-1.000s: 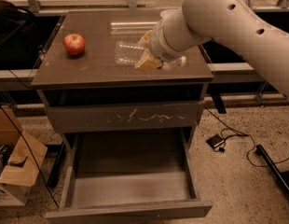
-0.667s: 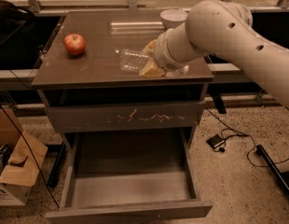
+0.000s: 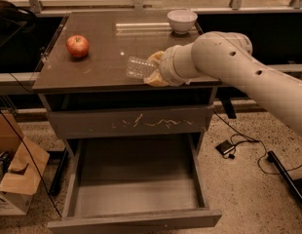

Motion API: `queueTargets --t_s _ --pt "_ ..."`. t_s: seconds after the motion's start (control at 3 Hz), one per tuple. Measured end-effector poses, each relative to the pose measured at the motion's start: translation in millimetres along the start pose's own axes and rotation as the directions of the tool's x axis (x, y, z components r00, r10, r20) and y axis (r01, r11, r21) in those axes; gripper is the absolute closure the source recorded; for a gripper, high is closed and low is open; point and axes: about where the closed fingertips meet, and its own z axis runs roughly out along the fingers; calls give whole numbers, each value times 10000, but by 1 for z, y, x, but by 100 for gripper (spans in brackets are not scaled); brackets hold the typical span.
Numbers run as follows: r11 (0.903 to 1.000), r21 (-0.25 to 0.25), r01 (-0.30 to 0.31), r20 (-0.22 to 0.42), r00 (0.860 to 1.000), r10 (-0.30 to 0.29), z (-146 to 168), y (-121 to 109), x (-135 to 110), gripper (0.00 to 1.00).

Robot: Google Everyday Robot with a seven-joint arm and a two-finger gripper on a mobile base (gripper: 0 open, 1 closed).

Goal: Pick water bottle from middle drawer and place on counter

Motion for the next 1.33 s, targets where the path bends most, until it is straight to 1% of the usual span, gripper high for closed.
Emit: queueTargets --t_s 0.33,0.67,1.0,1.33 --pt "10000 0 0 0 10000 0 0 0 0 100" --pt "9988 286 391 -610 9974 -373 7 -10 -2 100" --pt "9848 883 1497 -1466 9798 -1358 2 -34 -15 82" --pt "9772 1094 1821 -1722 9717 -1618 4 -47 -20 50"
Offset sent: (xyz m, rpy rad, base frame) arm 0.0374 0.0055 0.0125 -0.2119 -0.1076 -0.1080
